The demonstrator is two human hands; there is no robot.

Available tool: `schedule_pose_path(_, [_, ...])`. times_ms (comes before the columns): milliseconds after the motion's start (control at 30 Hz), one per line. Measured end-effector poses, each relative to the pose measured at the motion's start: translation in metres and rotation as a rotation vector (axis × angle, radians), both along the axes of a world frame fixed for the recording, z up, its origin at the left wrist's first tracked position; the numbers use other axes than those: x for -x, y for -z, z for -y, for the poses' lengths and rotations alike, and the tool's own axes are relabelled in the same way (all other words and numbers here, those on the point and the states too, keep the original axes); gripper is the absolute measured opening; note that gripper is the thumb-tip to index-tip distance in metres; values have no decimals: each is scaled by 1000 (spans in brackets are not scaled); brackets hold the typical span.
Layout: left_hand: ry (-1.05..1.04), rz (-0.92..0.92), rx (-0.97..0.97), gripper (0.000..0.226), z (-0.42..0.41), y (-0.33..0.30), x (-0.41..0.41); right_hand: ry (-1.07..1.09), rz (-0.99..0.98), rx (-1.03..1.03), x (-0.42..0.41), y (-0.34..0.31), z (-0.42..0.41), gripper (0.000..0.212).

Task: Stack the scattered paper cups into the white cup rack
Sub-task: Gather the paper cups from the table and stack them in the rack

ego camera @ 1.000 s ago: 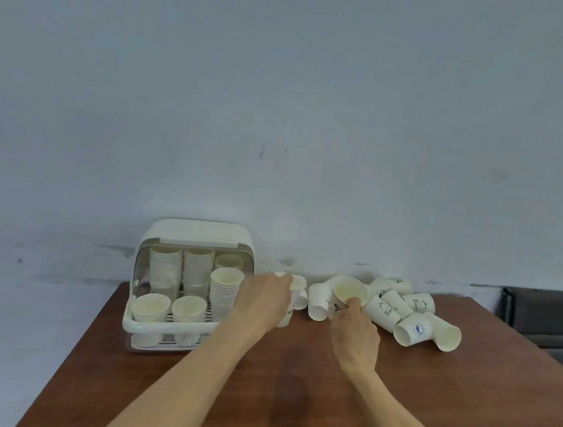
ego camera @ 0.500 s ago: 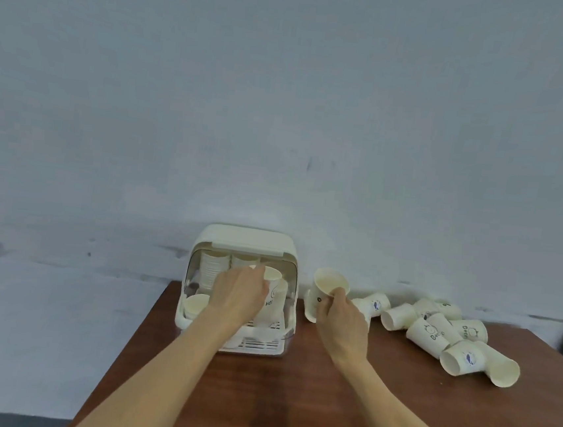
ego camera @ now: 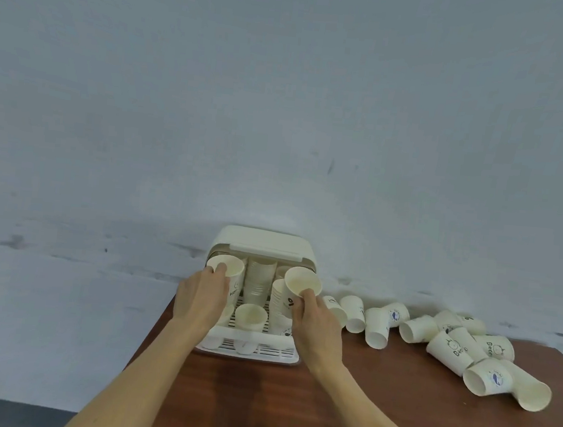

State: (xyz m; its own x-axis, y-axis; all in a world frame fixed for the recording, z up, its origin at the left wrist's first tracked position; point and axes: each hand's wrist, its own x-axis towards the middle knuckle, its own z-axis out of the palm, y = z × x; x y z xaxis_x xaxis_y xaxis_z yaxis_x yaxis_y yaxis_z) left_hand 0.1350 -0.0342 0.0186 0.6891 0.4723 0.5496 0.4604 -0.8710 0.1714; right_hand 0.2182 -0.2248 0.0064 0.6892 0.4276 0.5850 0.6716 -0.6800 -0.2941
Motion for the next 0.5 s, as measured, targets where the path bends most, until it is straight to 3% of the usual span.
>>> schedule_pose_path(133, [-15,-23,38,24,-9,15,-1,-19,34,-43,3,2,-11,26])
schedule_pose_path(267, [5,-69,80,26,-14,29,-2,-2,44,-70,3,6,-20,48])
schedule_pose_path(500, [-36,-254,44,30,-14,47,-2,-61,14,-89,1,15,-32,31])
